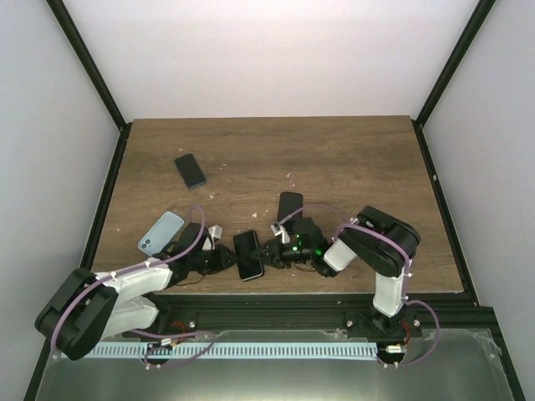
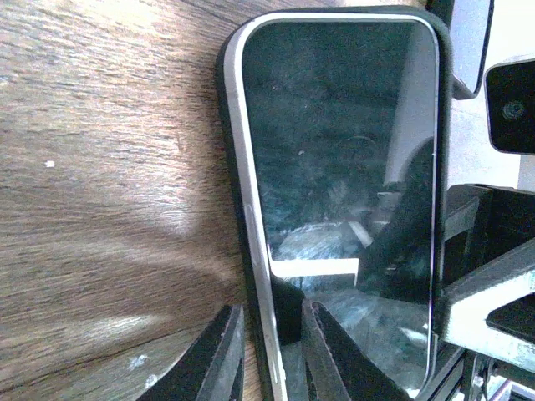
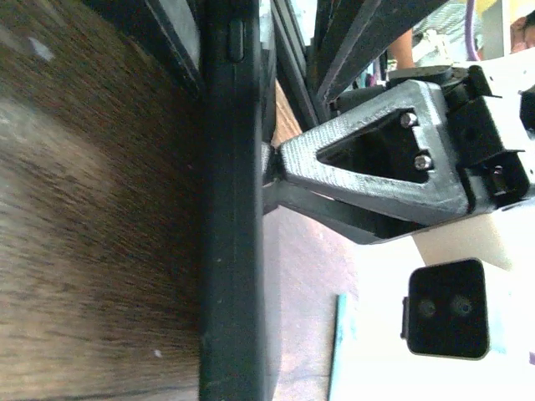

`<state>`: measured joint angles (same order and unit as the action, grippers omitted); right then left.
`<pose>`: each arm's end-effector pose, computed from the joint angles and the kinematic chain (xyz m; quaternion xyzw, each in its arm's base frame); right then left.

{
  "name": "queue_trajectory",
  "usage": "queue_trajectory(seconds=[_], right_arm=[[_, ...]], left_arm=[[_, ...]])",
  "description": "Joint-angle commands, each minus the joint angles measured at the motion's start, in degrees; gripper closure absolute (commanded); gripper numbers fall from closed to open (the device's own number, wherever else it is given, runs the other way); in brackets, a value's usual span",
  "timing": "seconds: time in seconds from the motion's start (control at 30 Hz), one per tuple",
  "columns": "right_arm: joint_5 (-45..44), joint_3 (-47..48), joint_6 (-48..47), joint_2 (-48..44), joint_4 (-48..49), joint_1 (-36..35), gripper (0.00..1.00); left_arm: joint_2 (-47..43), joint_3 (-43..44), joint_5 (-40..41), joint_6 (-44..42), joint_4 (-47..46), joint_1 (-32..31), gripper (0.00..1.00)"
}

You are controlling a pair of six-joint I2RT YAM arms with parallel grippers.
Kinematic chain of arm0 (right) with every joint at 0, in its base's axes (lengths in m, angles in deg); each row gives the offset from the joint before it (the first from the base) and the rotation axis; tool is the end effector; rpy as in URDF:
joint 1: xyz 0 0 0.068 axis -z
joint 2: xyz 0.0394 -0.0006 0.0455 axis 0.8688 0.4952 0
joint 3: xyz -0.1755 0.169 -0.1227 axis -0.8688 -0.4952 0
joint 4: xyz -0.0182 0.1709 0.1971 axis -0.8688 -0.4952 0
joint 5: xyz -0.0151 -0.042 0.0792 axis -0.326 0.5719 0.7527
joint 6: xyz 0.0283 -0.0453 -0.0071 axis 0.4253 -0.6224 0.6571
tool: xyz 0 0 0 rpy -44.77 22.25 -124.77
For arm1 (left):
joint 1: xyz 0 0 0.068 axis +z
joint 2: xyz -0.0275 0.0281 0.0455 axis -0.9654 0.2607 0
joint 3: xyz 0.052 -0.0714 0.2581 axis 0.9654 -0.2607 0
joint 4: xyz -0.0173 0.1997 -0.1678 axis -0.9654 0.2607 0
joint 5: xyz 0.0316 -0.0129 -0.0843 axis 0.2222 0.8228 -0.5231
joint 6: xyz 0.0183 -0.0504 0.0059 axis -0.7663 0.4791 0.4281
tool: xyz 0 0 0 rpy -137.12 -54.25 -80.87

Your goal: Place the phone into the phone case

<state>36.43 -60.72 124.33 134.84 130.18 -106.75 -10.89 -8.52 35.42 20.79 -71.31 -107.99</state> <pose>0.1827 0.2252 0.0921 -0.0378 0.8098 0.5843 0.0376 0.1455 -0.1125 0.1176 -0.0534 0.9137 -0.3799 0.1343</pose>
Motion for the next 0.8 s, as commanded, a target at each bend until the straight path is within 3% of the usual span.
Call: queue_trajectory(seconds=[0.0, 0.2, 0.5, 0.77], right_arm=[[-1.29, 1.60, -3.16, -2.18, -5.27, -0.81, 0.69], [-1.39, 0.29, -3.41, -4.51, -3.50, -0.76, 0.79], [-1.21, -2.88, -3.46, -12.89, -2.82, 0.89, 0.85], [0.29, -4.82, -0.51, -19.41, 0.09, 1.17, 0.87]], left_arm=[[-0.90, -0.61, -0.55, -0.12, 1.99, -0.20, 0.77], [-3.02, 1.35, -6.07, 2.46, 2.47, -0.12, 0.67], [-17.34, 7.08, -5.70, 1.97, 12.08, 2.09, 0.40], [-26.37, 9.66, -7.50, 2.04, 18.97, 6.83, 0.35]])
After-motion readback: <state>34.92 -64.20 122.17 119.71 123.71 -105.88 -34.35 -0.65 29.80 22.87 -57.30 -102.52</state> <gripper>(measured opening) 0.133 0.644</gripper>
